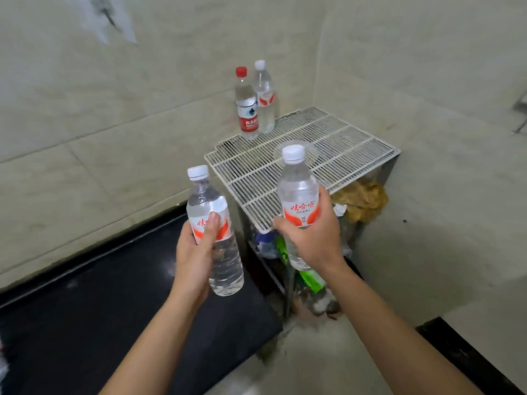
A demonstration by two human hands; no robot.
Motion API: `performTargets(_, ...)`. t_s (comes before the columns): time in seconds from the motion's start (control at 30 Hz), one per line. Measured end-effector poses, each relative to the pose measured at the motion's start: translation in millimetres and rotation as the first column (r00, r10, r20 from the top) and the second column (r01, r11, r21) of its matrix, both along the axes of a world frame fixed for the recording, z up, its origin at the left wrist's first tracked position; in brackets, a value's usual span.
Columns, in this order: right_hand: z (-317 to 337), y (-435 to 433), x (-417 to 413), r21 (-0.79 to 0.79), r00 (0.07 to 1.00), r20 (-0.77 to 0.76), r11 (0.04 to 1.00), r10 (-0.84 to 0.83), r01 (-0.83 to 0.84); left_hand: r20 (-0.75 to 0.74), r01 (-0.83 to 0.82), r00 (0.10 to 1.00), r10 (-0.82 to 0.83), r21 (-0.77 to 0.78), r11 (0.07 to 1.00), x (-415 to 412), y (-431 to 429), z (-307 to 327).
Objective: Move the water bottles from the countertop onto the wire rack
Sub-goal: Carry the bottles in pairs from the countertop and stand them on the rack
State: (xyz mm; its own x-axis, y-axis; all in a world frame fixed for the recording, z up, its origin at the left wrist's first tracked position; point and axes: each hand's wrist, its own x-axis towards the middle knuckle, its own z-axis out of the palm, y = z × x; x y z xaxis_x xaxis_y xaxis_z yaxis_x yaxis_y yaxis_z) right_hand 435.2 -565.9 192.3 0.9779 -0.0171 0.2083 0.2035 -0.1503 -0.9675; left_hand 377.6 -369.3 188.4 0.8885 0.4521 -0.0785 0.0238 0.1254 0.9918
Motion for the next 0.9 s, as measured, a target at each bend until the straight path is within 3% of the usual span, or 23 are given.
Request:
performTargets(0.23,38.5,-86.5,94.1,0.006,0.996,0.088,0.999,-0.033,0.032,0.088,0.020,0.996,-0.033,0.141,0.990,95.8,-84.8,33.9)
performTargets(0.4,41.6,-92.2,163.5,0.025,0.995,0.100,0.999,0.021,-0.023,0.126,0.063,0.987,-0.097,0.247,0.967,161.6,-92.6,46.2)
performTargets(0.6,43.0,-79.2,256.0,-0.057,0.991,0.090,0.994,0.095,-0.090,0.155,0.024,0.986,-0.064,0.245,0.969,248.2,-81.5,44.6)
performTargets(0.77,41.5,-79.9,326.2,-0.264,0.976,0.110,0.952,0.187,-0.152,0.164,-0.057,0.986,0.019,0.228,0.972,303.2,-64.7,38.4)
performTargets(0.9,35.0,-79.4,375.2,-0.502,0.971,0.067,0.849,0.230,-0.167,0.103,-0.117,0.990,0.091,0.285,0.951,330.6,-36.9,25.1)
